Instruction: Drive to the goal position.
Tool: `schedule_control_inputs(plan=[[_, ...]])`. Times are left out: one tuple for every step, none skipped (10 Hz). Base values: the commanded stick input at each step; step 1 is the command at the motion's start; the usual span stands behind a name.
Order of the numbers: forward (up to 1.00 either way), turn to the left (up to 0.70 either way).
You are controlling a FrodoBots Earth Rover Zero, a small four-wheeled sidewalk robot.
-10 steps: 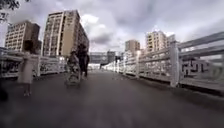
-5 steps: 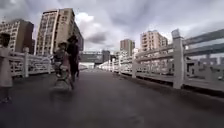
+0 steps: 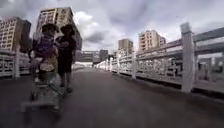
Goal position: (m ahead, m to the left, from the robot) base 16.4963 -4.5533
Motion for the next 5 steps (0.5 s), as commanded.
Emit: schedule_control_inputs(plan=[[0.70, 0.00], [0.70, 0.00], [0.70, 0.00], [0.70, 0.00], [0.70, 0.00]])
